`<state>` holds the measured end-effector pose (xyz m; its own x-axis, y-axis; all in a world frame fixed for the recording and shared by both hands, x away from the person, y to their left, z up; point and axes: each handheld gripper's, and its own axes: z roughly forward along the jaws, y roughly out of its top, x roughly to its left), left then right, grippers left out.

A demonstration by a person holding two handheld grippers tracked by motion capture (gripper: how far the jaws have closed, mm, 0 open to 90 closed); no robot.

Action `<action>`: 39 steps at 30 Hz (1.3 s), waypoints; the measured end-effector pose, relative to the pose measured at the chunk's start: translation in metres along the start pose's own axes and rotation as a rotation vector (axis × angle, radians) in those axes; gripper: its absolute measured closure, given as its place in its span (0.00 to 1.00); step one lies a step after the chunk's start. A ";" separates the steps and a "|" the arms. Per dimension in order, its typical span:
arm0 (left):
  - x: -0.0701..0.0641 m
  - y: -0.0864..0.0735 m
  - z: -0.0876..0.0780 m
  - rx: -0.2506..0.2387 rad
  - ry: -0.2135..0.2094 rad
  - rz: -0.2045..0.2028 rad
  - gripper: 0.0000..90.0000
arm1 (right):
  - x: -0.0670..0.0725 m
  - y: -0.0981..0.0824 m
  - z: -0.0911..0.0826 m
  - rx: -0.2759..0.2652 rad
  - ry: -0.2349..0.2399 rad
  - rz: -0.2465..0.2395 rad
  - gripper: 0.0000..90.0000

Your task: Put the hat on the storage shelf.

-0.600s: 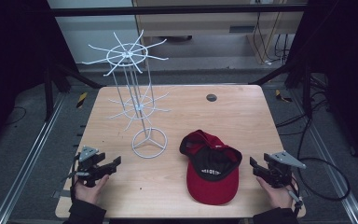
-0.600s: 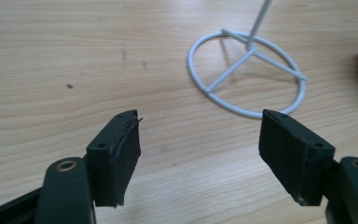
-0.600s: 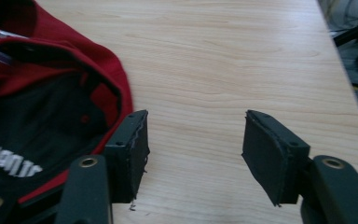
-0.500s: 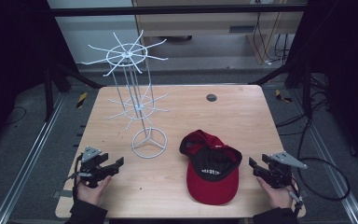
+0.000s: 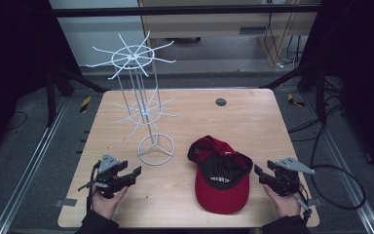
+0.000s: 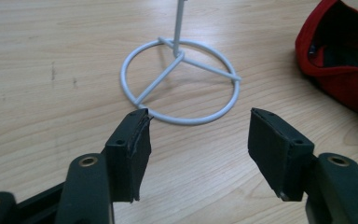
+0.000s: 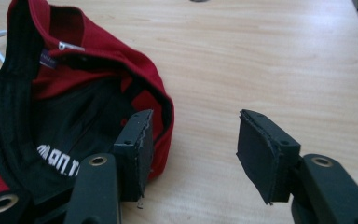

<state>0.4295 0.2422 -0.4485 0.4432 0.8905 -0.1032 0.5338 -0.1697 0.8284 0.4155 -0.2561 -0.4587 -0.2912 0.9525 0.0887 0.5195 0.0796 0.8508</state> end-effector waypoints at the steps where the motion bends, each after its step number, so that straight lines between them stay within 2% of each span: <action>1: -0.005 0.003 0.002 -0.005 0.005 0.005 0.44 | 0.001 0.005 0.000 -0.010 -0.007 -0.007 0.51; 4: -0.010 0.006 0.004 -0.005 0.001 0.016 0.45 | 0.002 0.011 -0.002 -0.033 0.010 -0.008 0.51; 7: -0.021 0.009 0.009 -0.015 -0.012 0.030 0.48 | 0.006 0.024 -0.002 -0.037 0.028 -0.026 0.51; 13: -0.048 0.017 0.021 -0.006 -0.047 0.074 0.51 | 0.010 0.032 0.001 -0.037 0.047 -0.036 0.51; 16: -0.059 0.020 0.027 0.002 -0.060 0.104 0.52 | 0.012 0.032 0.003 -0.033 0.057 -0.041 0.52; 21: -0.077 0.024 0.036 -0.003 -0.092 0.109 0.54 | 0.017 0.029 0.010 0.001 0.076 -0.071 0.54; 24: -0.086 0.026 0.040 -0.001 -0.109 0.122 0.54 | 0.017 0.027 0.012 0.010 0.083 -0.067 0.56; 25: -0.093 0.027 0.043 0.001 -0.118 0.126 0.54 | 0.016 0.026 0.013 0.014 0.083 -0.065 0.56; 26: -0.093 0.027 0.043 0.001 -0.118 0.126 0.55 | 0.016 0.026 0.013 0.014 0.083 -0.065 0.56; 27: -0.100 0.028 0.046 0.008 -0.128 0.137 0.56 | 0.016 0.024 0.014 0.023 0.084 -0.063 0.57; 30: -0.106 0.028 0.050 0.013 -0.132 0.146 0.57 | 0.014 0.023 0.017 0.029 0.082 -0.068 0.57; 31: -0.110 0.027 0.052 0.021 -0.137 0.151 0.57 | 0.014 0.021 0.019 0.049 0.089 -0.059 0.58; 35: -0.120 0.024 0.060 0.042 -0.143 0.171 0.58 | 0.013 0.020 0.021 0.067 0.086 -0.057 0.58; 39: -0.133 0.020 0.070 0.083 -0.160 0.204 0.60 | 0.010 0.016 0.026 0.088 0.077 -0.059 0.58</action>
<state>0.4312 0.0910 -0.4566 0.6521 0.7576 -0.0302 0.4764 -0.3785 0.7936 0.4414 -0.2377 -0.4575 -0.3821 0.9205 0.0823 0.5671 0.1633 0.8073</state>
